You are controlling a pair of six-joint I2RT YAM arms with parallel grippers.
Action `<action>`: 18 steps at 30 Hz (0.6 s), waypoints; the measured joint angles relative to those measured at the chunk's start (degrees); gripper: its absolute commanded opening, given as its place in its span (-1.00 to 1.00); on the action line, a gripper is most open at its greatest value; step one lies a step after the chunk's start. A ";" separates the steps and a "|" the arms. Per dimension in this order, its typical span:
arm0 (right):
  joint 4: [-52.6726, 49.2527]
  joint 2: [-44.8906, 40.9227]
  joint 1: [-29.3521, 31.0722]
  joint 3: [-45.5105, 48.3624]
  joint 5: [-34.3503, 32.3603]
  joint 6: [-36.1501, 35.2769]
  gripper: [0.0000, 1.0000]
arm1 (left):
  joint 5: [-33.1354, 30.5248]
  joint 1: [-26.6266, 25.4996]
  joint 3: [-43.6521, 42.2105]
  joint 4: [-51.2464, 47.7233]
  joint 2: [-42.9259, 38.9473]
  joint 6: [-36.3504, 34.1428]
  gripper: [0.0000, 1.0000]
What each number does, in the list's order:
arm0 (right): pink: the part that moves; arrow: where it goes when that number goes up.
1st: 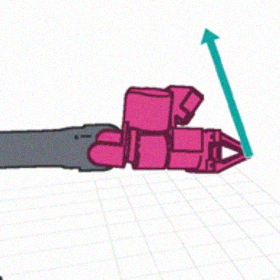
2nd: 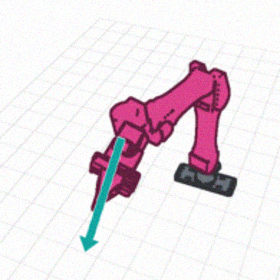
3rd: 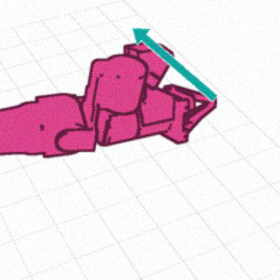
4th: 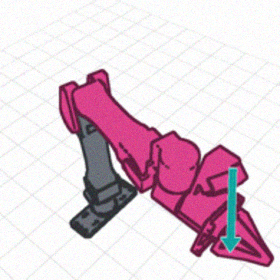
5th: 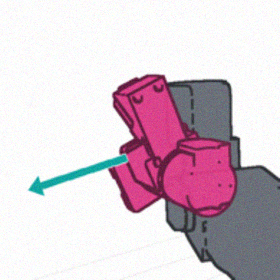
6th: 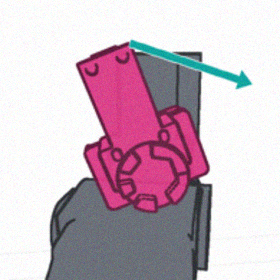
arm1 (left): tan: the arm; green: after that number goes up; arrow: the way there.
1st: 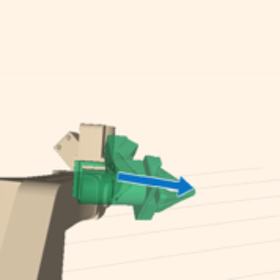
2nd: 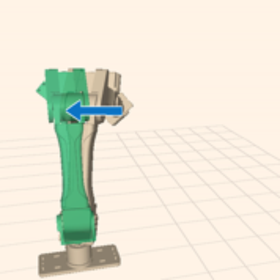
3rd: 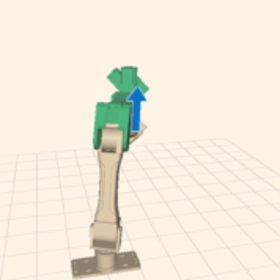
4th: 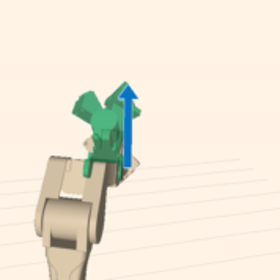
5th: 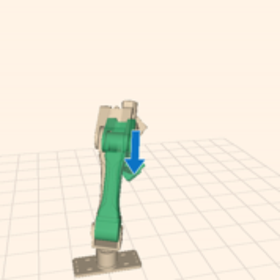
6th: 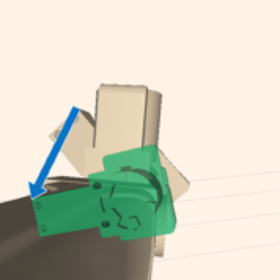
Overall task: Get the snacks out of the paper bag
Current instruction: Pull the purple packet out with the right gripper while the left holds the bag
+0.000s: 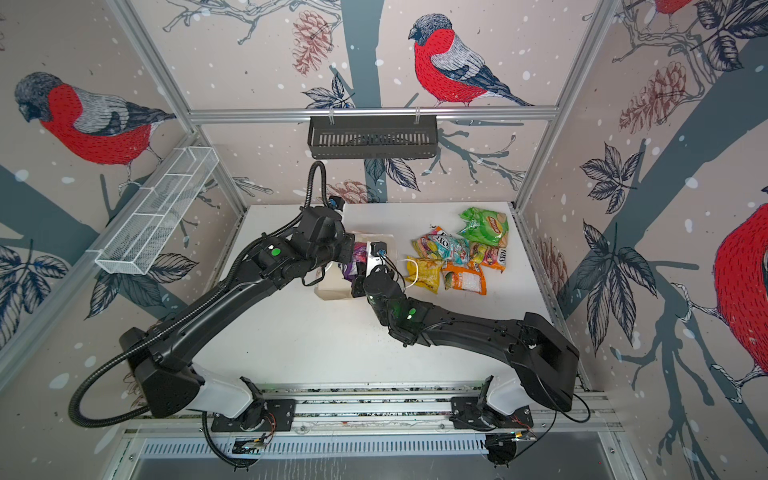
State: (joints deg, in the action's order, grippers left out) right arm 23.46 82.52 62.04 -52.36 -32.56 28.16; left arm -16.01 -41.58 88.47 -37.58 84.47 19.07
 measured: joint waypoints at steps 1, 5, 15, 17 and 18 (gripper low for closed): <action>-0.70 -0.90 0.24 0.02 -0.44 -0.24 -1.00 | 0.00 0.42 0.33 0.00 0.28 -0.02 -1.00; -2.84 -4.00 0.55 -0.87 -1.03 -1.44 -1.00 | 0.96 1.81 1.97 -0.02 1.66 -0.70 -1.00; -8.20 -13.29 -0.55 -3.82 -1.99 -4.33 -1.00 | 2.54 6.23 5.81 -0.22 4.31 -1.53 -1.00; -8.87 -15.08 -2.23 -4.33 -1.84 -4.28 -1.00 | 2.80 7.26 6.47 -0.20 4.66 -1.62 -1.00; -9.46 -16.04 -3.17 -4.37 -1.84 -4.26 -1.00 | 2.73 7.63 6.80 -0.17 4.81 -2.01 -1.00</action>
State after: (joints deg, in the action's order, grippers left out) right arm 14.00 66.48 58.87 -56.73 -34.39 23.90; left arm -13.28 -33.95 95.26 -37.76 89.27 17.06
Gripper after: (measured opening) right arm 0.161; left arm 0.043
